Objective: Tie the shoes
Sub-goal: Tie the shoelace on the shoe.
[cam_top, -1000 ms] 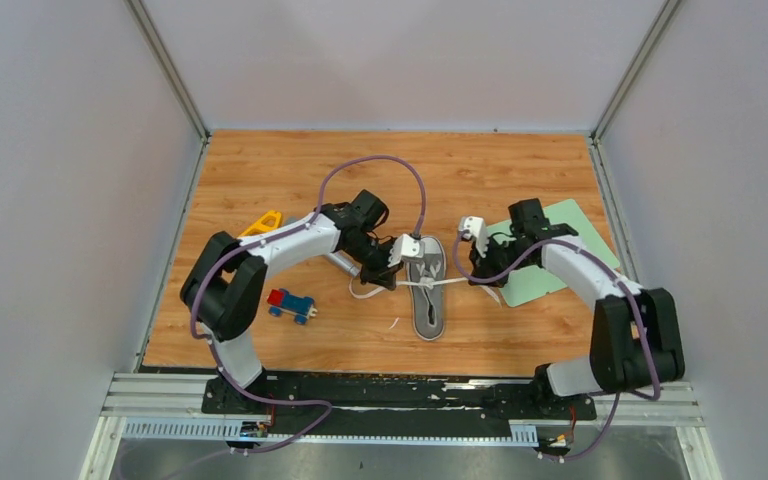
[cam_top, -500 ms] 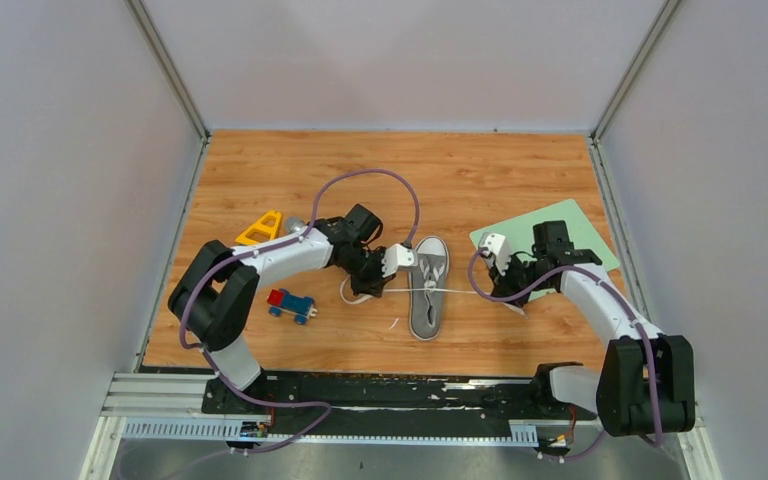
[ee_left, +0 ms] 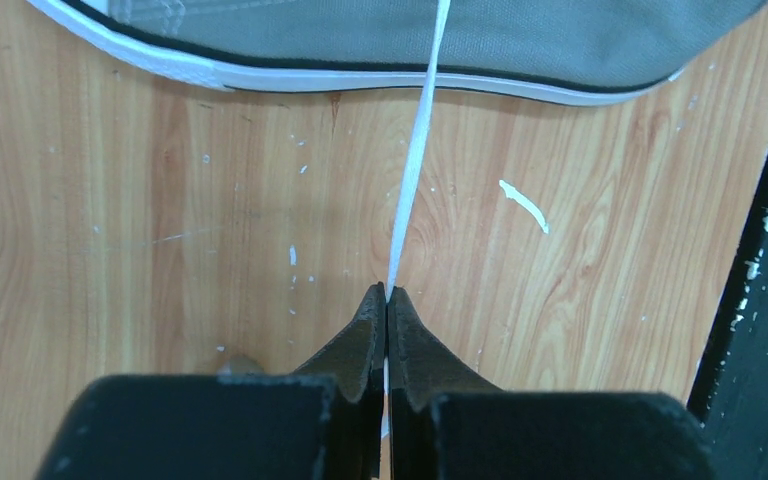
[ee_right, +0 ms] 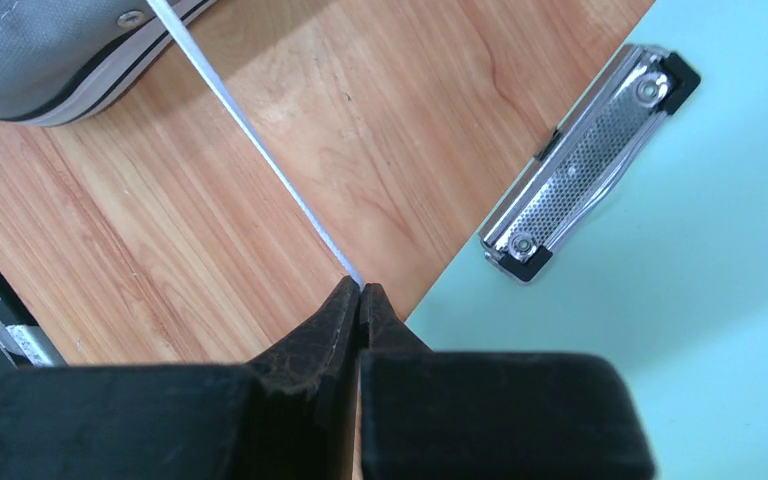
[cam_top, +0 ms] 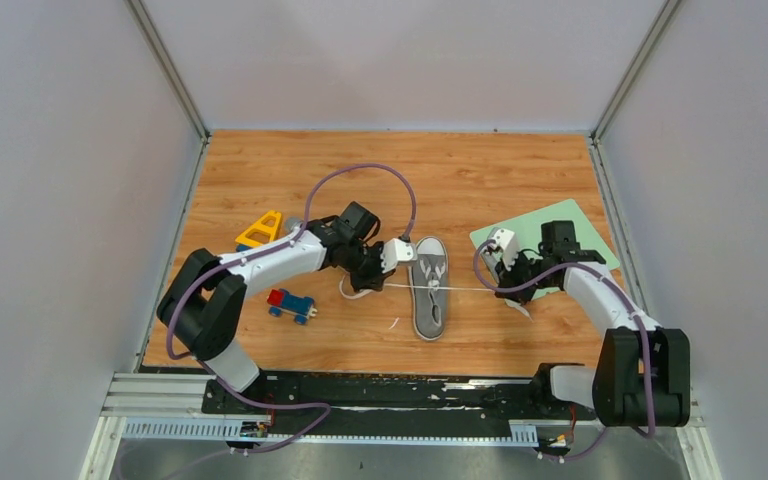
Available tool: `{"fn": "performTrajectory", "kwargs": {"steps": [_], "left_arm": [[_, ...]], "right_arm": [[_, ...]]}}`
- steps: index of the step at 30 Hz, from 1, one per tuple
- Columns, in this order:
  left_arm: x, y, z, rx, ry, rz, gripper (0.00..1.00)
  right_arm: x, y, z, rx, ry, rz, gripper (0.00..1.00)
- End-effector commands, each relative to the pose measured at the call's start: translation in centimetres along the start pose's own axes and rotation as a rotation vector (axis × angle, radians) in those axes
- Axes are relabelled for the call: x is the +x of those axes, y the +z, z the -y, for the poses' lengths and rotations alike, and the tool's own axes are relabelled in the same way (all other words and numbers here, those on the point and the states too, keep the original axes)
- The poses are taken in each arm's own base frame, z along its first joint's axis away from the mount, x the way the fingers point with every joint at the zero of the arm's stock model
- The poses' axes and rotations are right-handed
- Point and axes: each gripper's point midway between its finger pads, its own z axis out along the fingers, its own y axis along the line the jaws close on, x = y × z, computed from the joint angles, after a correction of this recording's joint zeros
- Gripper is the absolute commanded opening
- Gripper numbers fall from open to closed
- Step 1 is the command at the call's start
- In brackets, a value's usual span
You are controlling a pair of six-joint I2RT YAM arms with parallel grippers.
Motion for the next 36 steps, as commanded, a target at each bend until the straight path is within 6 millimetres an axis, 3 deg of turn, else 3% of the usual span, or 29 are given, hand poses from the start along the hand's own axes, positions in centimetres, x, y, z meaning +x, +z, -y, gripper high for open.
{"fn": "performTrajectory", "kwargs": {"steps": [1, 6, 8, 16, 18, 22, 24, 25, 29, 30, 33, 36], "left_arm": [[4.7, -3.7, 0.7, -0.053, -0.059, -0.171, 0.0], [6.8, -2.9, 2.3, 0.0, -0.091, -0.213, 0.0], [6.8, -2.5, 2.6, 0.026, -0.115, -0.212, 0.0], [1.6, -2.6, 4.7, 0.209, -0.09, -0.026, 0.0], [0.3, -2.9, 5.4, 0.269, -0.081, 0.021, 0.02], [-0.9, -2.4, 5.6, 0.321, -0.099, 0.054, 0.07], [-1.0, -1.9, 5.3, 0.321, -0.115, 0.054, 0.11], [-1.1, -1.8, 5.2, 0.315, -0.132, 0.052, 0.18], [-1.9, -2.8, 3.4, 0.186, -0.16, 0.056, 0.5], [-2.0, -3.3, 2.7, 0.141, -0.154, 0.051, 0.53], [-4.1, -7.4, 1.5, 0.008, -0.112, 0.089, 0.63], [-5.1, -11.7, -0.4, -0.15, -0.105, 0.091, 0.67]], "right_arm": [[4.3, -1.1, 3.5, 0.165, 0.061, -0.161, 0.0], [4.1, -0.5, 3.7, 0.149, 0.091, -0.149, 0.0], [3.5, -0.4, 3.5, 0.126, 0.108, -0.13, 0.0], [0.6, -0.8, 0.1, -0.002, 0.097, -0.02, 0.02], [-0.3, -1.3, -0.6, -0.016, 0.099, 0.003, 0.09], [-1.8, -2.9, -1.3, -0.012, 0.073, 0.031, 0.34], [-2.7, -3.9, -1.6, -0.006, 0.056, 0.047, 0.41], [-3.4, -4.5, -1.8, -0.007, 0.048, 0.06, 0.42], [-7.8, -7.3, -3.5, -0.016, -0.018, 0.14, 0.48], [-9.1, -7.9, -3.9, -0.009, -0.047, 0.16, 0.49], [-13.7, -10.3, -4.5, 0.045, -0.141, 0.25, 0.51], [-18.8, -13.4, -3.9, 0.102, -0.192, 0.385, 0.56]]}}
